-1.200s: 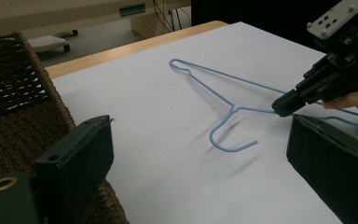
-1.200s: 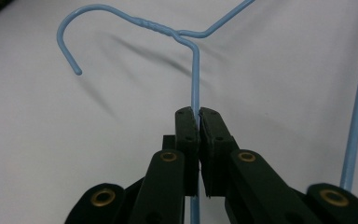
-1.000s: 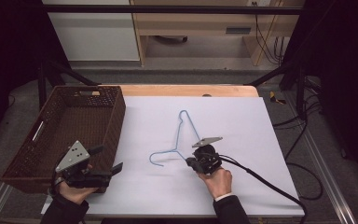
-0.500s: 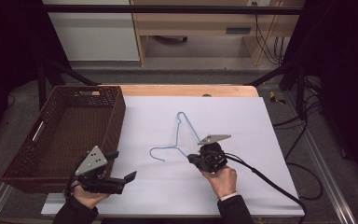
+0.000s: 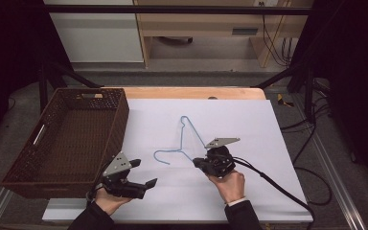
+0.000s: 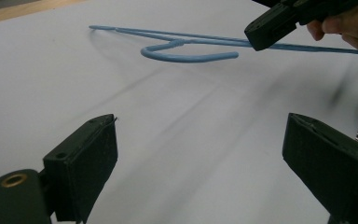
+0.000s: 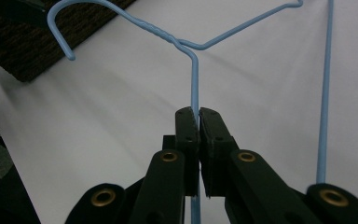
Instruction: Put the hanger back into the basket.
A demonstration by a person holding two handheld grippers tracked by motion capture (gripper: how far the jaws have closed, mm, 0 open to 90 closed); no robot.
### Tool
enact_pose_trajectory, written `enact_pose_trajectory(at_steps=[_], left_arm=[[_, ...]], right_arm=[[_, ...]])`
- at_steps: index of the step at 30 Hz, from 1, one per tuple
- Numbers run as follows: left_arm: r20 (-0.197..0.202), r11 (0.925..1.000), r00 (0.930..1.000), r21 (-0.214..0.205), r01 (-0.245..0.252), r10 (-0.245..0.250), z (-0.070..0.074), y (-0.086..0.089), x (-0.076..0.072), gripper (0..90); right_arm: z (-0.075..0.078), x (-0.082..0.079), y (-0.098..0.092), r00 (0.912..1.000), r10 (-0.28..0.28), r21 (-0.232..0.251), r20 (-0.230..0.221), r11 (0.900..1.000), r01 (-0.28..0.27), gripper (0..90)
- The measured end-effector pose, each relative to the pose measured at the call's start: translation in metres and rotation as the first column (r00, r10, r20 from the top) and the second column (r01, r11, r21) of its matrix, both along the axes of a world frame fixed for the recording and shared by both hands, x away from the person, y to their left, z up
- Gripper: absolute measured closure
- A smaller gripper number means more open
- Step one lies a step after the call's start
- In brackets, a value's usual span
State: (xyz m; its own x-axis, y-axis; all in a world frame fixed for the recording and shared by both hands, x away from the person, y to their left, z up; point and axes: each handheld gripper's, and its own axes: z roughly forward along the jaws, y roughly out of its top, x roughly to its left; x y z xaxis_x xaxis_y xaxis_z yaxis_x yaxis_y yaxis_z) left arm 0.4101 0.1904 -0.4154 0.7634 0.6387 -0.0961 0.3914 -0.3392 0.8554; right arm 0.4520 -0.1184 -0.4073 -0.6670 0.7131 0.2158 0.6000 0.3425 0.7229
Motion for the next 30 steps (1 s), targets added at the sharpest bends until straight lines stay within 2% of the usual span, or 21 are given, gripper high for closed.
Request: enact_pose_trajectory(at_steps=[5, 13, 17, 23, 30], left_arm=[[-0.015, 0.9998, 0.9999, -0.019, 0.002, -0.002, -0.005, -0.009, 0.013, 12.1], [-0.016, 0.9991, 0.9997, -0.04, 0.015, -0.015, -0.015, -0.022, 0.032, 18.3], [-0.008, 0.9979, 0.9997, -0.06, 0.021, -0.022, -0.018, -0.027, 0.04, 22.6], [0.013, 0.9975, 0.9995, -0.063, 0.031, -0.03, -0.019, -0.038, 0.046, 30.5], [0.03, 0.9941, 0.9989, -0.101, 0.038, -0.036, -0.021, -0.041, 0.055, 43.4]], right_arm=[[0.001, -0.001, -0.001, 1.0, 0.008, 0.003, 0.004, 1.0, -0.008, 87.4], [0.002, -0.002, -0.002, 0.9998, 0.02, 0.005, 0.011, 0.9998, -0.02, 87.4], [0.002, -0.002, -0.001, 0.9997, 0.021, 0.007, 0.007, 0.9997, -0.021, 87.4], [0.002, -0.003, -0.001, 0.9997, 0.025, 0.009, 0.006, 0.9996, -0.025, 87.3], [0.002, -0.003, -0.001, 0.9996, 0.027, 0.01, 0.008, 0.9996, -0.027, 87.3]])
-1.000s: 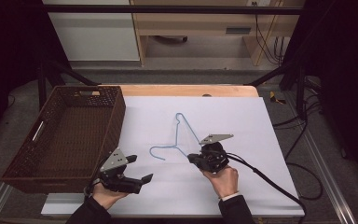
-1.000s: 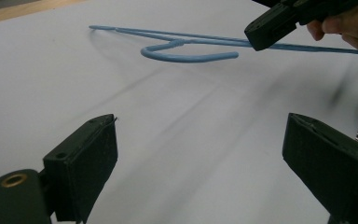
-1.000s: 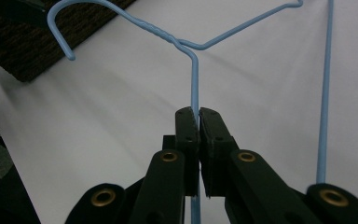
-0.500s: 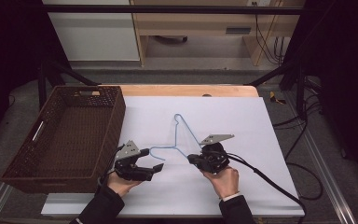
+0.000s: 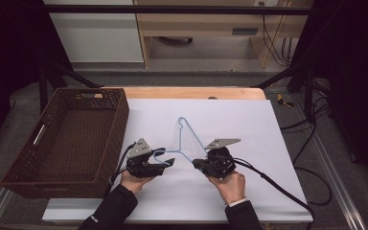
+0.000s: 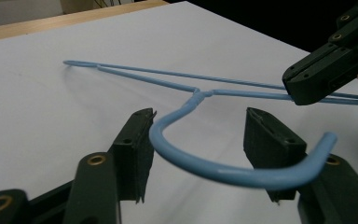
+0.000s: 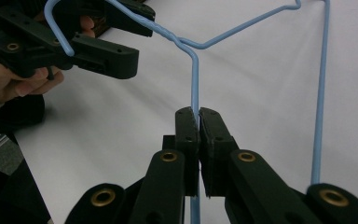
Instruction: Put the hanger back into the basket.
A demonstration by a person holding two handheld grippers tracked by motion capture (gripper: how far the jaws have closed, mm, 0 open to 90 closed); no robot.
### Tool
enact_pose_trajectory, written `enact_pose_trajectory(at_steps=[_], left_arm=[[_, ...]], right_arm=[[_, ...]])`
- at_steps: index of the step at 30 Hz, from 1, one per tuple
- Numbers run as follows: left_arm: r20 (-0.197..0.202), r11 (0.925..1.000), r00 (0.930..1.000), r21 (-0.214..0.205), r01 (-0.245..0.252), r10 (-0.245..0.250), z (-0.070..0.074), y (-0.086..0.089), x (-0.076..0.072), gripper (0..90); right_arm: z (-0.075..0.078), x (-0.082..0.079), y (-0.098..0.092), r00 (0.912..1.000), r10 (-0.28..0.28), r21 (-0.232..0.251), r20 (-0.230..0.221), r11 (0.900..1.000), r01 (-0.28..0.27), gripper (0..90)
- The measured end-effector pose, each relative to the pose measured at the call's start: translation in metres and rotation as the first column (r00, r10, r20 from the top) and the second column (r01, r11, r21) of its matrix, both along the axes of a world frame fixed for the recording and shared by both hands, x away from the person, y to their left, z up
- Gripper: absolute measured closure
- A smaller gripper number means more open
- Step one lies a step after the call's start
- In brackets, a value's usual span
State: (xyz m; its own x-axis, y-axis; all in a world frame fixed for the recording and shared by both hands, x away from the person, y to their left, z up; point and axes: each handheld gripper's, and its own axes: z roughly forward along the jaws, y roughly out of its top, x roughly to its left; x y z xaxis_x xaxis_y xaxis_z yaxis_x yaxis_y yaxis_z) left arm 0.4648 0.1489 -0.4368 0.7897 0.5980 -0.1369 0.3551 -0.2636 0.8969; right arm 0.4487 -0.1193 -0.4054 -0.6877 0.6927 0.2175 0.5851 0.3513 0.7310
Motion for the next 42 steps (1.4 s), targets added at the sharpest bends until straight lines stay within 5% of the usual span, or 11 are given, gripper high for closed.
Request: enact_pose_trajectory(at_steps=[8, 22, 28, 30, 38, 42], left_arm=[[0.015, 0.9984, 0.9996, -0.051, 0.023, -0.022, -0.003, -0.004, 0.004, 58.1], [-0.004, 0.9982, 0.999, -0.04, 0.044, -0.044, -0.001, -0.006, 0.01, 84.0], [-0.009, 0.9963, 0.9973, -0.047, 0.072, -0.072, 0.001, -0.006, 0.01, 85.4], [0.01, 0.9964, 0.997, -0.034, 0.077, -0.077, 0.003, -0.008, 0.008, 74.1], [0.013, 0.9974, 0.9974, -0.01, 0.071, -0.071, 0.007, -0.013, 0.011, 78.8], [0.031, 0.9974, 0.997, -0.009, 0.071, -0.071, 0.009, -0.014, 0.009, 74.3]], right_arm=[[0.0, 0.0, 0.0, 1.0, 0.002, 0.004, -0.002, 1.0, -0.002, 87.3], [-0.006, 0.001, 0.003, 0.9997, 0.013, -0.01, -0.019, 0.9999, -0.013, 87.3], [-0.011, 0.002, 0.005, 0.9994, 0.02, -0.024, -0.029, 0.9995, -0.021, 87.2], [-0.011, 0.002, 0.006, 0.9992, 0.017, -0.023, -0.035, 0.9996, -0.018, 87.2], [-0.015, 0.002, 0.007, 0.9983, 0.019, -0.041, -0.054, 0.9989, -0.021, 87.2], [-0.017, 0.003, 0.008, 0.9983, 0.024, -0.046, -0.053, 0.9986, -0.027, 87.2]])
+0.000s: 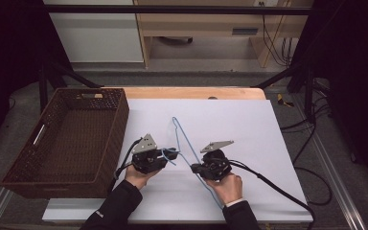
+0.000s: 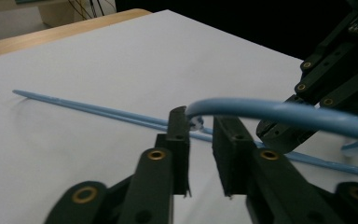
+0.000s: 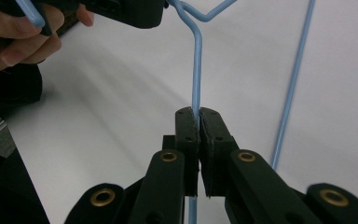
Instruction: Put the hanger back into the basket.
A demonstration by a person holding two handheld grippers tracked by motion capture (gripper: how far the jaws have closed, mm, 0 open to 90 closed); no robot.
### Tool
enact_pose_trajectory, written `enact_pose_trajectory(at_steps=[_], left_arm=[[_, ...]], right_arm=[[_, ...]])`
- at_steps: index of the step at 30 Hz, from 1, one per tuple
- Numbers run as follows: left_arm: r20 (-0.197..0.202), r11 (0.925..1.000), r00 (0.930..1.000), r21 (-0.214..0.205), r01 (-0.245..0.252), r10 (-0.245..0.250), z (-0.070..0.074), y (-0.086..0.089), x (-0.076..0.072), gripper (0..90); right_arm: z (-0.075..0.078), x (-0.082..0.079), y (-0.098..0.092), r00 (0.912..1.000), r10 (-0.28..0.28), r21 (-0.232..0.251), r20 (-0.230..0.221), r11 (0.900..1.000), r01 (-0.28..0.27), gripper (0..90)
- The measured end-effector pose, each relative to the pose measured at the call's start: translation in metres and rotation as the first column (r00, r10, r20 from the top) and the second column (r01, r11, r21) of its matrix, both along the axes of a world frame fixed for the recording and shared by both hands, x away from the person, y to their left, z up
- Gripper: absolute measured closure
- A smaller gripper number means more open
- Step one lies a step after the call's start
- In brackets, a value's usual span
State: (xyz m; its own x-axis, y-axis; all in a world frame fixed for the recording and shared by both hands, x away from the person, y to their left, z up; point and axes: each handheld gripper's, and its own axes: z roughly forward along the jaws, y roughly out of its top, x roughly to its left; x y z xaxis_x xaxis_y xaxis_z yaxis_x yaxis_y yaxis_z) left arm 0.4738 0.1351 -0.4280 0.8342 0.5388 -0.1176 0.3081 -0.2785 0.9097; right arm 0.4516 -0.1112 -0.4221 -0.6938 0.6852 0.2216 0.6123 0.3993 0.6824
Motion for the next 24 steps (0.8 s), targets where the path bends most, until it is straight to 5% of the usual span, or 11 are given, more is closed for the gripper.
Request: enact_pose_trajectory(at_steps=[4, 7, 12, 17, 21, 24], left_arm=[[0.014, 0.9996, 0.9997, 0.021, -0.019, 0.018, 0.002, -0.001, -0.001, 76.2], [-0.022, 0.9999, 0.9997, 0.001, -0.012, 0.012, 0.002, 0.001, 0.002, 83.1], [-0.029, 0.9999, 0.9995, 0.001, -0.011, 0.011, 0.003, 0.002, 0.003, 84.1], [-0.02, 0.9999, 0.9998, 0.011, -0.009, 0.009, 0.004, 0.001, 0.002, 84.2], [-0.018, 0.9999, 0.9997, 0.01, -0.013, 0.013, 0.005, -0.001, 0.001, 84.2], [-0.018, 0.9998, 0.9997, 0.014, -0.014, 0.015, 0.005, -0.002, 0.001, 84.1]], right_arm=[[-0.001, 0.0, 0.001, 1.0, -0.002, 0.0, -0.009, 1.0, 0.002, 87.2], [-0.001, 0.0, 0.001, 1.0, -0.001, -0.002, -0.006, 1.0, 0.001, 87.2], [-0.001, 0.0, 0.001, 1.0, 0.004, -0.002, 0.004, 1.0, -0.004, 86.1], [0.002, -0.002, 0.001, 0.9985, 0.001, 0.017, 0.055, 0.9999, -0.002, 70.0], [-0.002, -0.002, 0.004, 0.9956, -0.014, -0.008, 0.093, 0.9999, 0.015, 65.6], [-0.008, -0.001, 0.008, 0.9972, -0.022, -0.043, 0.071, 0.9988, 0.025, 69.6]])
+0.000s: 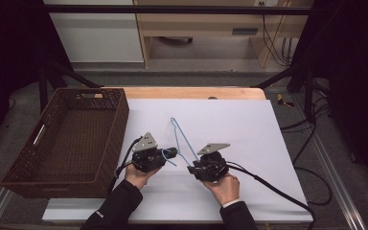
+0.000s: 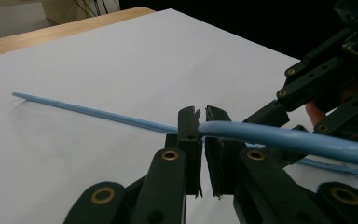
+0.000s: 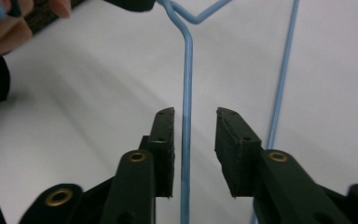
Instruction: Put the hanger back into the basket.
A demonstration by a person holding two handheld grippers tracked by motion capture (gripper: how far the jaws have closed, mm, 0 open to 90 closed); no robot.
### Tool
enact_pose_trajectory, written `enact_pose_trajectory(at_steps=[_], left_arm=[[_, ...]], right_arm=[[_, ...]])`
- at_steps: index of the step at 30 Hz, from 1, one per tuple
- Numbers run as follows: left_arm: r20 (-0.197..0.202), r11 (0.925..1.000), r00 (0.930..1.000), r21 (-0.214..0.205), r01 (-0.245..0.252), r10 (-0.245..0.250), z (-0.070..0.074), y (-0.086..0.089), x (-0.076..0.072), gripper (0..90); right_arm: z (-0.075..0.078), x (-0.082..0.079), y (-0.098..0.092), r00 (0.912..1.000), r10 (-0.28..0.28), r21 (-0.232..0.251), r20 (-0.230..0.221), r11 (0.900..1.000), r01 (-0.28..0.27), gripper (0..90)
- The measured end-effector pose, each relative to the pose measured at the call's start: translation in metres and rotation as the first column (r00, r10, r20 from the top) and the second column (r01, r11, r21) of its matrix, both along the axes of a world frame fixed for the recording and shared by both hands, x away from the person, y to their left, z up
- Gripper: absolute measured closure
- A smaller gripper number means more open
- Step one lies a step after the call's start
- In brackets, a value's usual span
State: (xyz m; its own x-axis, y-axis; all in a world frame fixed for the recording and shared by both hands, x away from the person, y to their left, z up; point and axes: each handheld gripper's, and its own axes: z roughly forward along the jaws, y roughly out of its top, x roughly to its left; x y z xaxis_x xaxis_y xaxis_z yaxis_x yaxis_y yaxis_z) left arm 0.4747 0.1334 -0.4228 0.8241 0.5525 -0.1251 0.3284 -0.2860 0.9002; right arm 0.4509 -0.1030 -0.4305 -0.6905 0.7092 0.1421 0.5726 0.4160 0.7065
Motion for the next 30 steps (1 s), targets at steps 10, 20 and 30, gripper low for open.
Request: enact_pose_trajectory(at_steps=[10, 20, 30], left_arm=[[0.034, 0.9994, 0.9994, 0.035, 0.0, -0.002, 0.002, -0.002, -0.004, 83.0], [0.129, 0.9886, 0.9916, 0.15, -0.012, -0.007, 0.023, 0.018, -0.027, 52.5], [0.217, 0.9419, 0.9761, 0.33, -0.062, -0.012, 0.034, 0.029, -0.052, 19.8]], right_arm=[[-0.002, -0.002, 0.005, 0.9998, 0.001, -0.029, -0.022, 0.9996, -0.001, 87.2], [0.026, -0.003, -0.015, 0.9972, 0.069, -0.034, 0.029, 0.9971, -0.068, 87.5], [0.052, -0.011, -0.033, 0.9728, 0.232, 0.029, -0.011, 0.9725, -0.231, 87.5]])
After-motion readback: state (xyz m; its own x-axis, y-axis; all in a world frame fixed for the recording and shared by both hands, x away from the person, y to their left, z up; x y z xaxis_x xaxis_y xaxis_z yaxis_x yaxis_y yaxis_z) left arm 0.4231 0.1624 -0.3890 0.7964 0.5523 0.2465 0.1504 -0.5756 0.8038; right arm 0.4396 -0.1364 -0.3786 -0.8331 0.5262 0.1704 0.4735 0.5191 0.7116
